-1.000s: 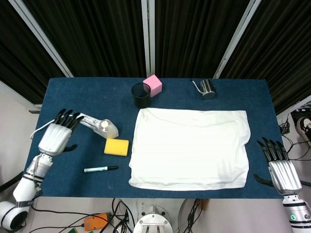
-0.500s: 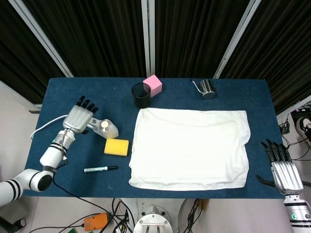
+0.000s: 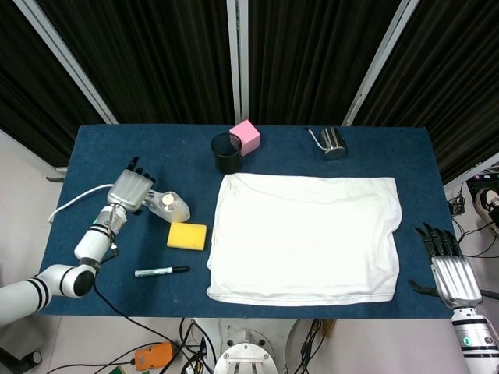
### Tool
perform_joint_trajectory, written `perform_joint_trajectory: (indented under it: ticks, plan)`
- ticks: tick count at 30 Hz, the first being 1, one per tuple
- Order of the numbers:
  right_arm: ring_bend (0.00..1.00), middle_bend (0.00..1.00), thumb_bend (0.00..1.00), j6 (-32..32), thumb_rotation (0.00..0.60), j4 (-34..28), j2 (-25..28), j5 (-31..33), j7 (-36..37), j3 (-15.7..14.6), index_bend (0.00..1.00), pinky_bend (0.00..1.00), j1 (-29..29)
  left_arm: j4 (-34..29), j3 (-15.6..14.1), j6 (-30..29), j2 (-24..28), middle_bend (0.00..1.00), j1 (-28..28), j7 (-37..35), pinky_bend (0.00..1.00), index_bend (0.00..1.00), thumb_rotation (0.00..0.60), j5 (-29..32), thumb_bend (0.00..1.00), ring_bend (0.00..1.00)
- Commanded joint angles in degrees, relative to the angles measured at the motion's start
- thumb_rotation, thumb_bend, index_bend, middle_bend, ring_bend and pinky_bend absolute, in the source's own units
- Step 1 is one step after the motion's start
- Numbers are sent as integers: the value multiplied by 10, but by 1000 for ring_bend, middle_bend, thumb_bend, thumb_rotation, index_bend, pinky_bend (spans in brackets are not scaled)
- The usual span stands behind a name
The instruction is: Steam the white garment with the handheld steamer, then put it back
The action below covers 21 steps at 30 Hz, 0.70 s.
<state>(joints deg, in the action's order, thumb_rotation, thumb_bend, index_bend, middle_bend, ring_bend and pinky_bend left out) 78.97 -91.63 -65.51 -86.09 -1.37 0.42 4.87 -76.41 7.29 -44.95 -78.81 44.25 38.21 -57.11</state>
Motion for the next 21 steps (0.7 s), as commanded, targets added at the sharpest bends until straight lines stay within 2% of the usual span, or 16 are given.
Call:
perform_joint_trajectory:
  ticks: [1,5,10,16,21]
  plan:
    - [0,50,240,-2,600,1,-1,2,1,1,0,36,1,2,-3,1,-2,421,4,-1,0,450,600,2,0,298]
    - [0,50,240,-6,600,4,-3,5,2,2,0,36,3,6,-8,10,-5,498,11,-7,0,498,600,14,0,376]
    - [0,50,240,-7,600,7,-5,7,4,2,0,36,4,4,-12,17,-7,548,17,-18,0,558,600,24,0,435]
    - [0,50,240,-9,600,13,-8,10,10,3,0,36,5,4,-15,37,-7,570,25,-45,0,576,600,41,0,476]
    - [0,50,240,-10,600,18,-9,11,16,3,0,36,5,-3,-24,49,-2,627,33,-48,0,625,600,60,45,536]
